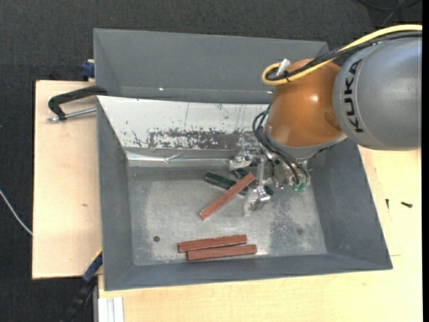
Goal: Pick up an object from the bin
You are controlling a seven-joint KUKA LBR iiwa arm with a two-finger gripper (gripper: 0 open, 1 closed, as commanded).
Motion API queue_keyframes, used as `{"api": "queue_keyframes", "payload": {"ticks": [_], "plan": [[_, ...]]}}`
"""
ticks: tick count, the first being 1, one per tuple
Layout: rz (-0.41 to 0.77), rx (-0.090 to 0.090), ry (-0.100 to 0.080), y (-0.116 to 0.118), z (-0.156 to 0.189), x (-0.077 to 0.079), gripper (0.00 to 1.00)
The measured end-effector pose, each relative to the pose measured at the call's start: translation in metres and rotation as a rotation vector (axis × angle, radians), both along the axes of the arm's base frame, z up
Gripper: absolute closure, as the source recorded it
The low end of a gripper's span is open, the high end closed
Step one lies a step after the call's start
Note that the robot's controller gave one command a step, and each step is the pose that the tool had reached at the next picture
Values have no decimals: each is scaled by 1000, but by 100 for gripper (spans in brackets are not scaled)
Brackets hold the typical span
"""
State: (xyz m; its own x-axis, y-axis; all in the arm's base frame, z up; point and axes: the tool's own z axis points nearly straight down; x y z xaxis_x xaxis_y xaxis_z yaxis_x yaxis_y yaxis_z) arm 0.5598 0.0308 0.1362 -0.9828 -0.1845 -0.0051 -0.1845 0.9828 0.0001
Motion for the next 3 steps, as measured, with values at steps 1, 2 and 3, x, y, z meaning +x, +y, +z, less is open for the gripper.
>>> {"api": "queue_keyframes", "payload": {"ticks": [1,2,3], "plan": [[201,5,-39,4,-47,16,100],[202,5,-38,4,-47,16,100],[185,1,3,0,-9,9,100]]}}
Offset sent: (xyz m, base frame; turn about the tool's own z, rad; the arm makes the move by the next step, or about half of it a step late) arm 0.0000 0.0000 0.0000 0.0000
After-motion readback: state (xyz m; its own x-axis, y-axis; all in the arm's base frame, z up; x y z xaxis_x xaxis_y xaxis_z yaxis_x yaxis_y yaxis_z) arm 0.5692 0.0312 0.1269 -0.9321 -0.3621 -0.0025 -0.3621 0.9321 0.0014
